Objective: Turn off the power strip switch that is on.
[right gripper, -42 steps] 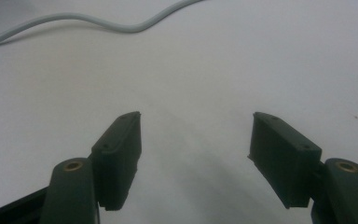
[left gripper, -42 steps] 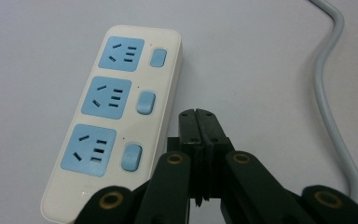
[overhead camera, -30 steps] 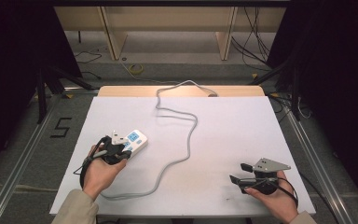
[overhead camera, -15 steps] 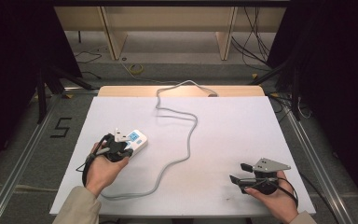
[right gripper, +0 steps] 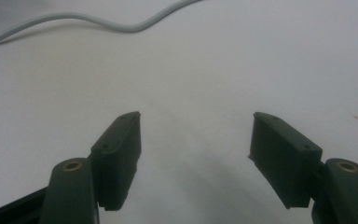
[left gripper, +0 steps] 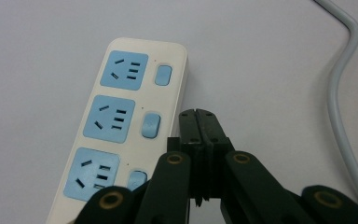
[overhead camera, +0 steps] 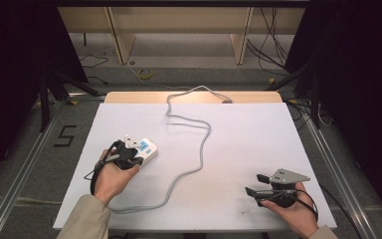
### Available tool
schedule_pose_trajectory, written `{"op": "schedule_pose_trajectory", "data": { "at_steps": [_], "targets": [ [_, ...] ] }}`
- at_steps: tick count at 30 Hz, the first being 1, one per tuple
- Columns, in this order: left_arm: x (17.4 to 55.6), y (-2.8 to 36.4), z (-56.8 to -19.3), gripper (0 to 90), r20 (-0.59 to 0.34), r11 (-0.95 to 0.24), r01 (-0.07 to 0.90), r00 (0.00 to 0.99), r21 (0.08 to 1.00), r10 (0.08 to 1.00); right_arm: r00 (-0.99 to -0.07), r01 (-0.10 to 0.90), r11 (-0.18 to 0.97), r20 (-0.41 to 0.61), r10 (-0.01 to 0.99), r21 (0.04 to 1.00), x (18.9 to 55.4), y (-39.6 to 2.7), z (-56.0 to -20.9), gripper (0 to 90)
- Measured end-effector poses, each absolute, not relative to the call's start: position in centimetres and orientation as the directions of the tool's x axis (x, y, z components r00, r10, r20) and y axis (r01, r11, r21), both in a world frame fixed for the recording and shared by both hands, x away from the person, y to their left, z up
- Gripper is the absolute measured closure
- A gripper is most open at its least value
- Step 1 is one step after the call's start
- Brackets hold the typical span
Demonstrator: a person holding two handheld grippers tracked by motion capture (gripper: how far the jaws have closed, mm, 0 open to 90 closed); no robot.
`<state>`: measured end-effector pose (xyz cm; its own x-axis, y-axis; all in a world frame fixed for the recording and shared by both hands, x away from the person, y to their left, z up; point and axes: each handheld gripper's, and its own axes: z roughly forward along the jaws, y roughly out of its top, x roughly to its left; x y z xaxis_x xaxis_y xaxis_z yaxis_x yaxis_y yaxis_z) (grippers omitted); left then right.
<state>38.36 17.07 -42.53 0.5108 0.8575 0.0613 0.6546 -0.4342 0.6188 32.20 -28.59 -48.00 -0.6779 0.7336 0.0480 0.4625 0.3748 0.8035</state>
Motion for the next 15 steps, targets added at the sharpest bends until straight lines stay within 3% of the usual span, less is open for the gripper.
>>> {"op": "schedule_pose_trajectory", "data": {
  "at_steps": [15],
  "targets": [
    [39.21, 16.73, -42.55, 89.6, 0.069, -0.443, 0.665, 0.51, 0.601, 0.858, -0.678, 0.465, 0.374, 0.051, 0.734, 0.802, 32.22, -28.57, -48.03, 34.5]
  ]
}}
